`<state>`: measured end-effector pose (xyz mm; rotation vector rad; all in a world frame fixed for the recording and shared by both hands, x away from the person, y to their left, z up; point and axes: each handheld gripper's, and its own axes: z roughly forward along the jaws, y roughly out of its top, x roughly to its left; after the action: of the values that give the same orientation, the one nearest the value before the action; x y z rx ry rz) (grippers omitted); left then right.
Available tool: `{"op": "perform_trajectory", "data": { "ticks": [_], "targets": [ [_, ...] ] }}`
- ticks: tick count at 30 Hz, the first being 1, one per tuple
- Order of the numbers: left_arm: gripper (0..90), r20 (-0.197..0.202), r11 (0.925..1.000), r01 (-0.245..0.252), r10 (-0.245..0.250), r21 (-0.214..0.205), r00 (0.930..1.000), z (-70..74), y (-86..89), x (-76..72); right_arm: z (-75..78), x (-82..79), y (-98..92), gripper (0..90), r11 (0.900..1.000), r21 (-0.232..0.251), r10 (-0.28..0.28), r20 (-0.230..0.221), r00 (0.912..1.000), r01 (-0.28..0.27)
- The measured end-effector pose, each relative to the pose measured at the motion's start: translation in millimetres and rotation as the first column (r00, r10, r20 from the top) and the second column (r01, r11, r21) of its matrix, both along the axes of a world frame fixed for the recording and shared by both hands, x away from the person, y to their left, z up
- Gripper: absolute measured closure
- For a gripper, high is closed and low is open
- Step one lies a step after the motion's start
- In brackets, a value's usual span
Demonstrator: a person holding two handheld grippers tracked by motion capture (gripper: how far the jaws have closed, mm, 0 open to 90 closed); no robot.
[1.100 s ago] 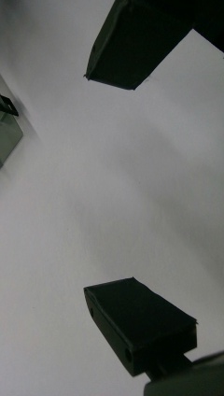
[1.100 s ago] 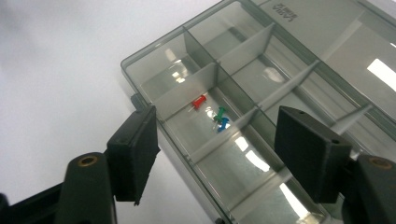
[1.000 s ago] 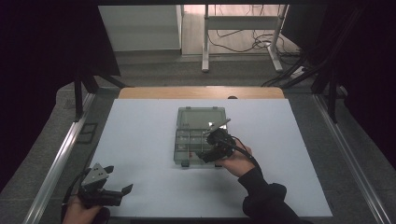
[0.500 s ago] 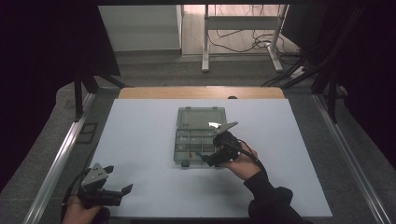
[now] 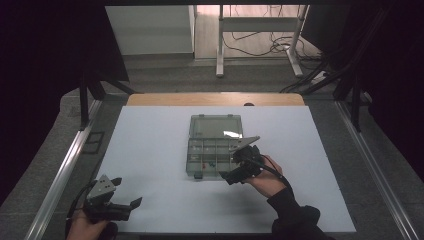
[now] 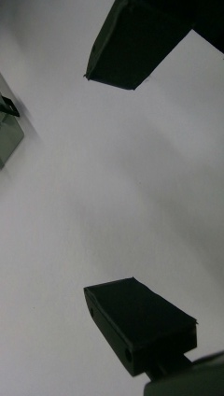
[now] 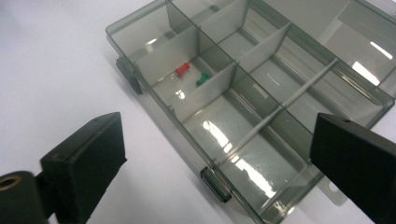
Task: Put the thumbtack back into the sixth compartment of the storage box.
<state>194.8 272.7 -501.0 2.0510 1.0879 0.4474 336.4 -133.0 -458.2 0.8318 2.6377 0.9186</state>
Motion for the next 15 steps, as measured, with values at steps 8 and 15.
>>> {"op": "perform_trajectory", "data": {
  "ticks": [8, 15],
  "targets": [
    [2.4, 0.001, 1.0, -0.002, 0.002, -0.003, 1.0, -0.1, -0.1, 0.1, -0.1, -5.4, -7.4, 0.0, 0.9999, -0.002, -0.015, 0.014, 0.9998, 0.015],
    [2.4, 0.0, 1.0, 0.001, -0.001, 0.0, 1.0, 0.0, -0.1, 0.2, 1.9, -12.8, -14.7, 0.0, 0.9998, 0.003, -0.022, 0.037, 0.9991, 0.021]
  ]
}}
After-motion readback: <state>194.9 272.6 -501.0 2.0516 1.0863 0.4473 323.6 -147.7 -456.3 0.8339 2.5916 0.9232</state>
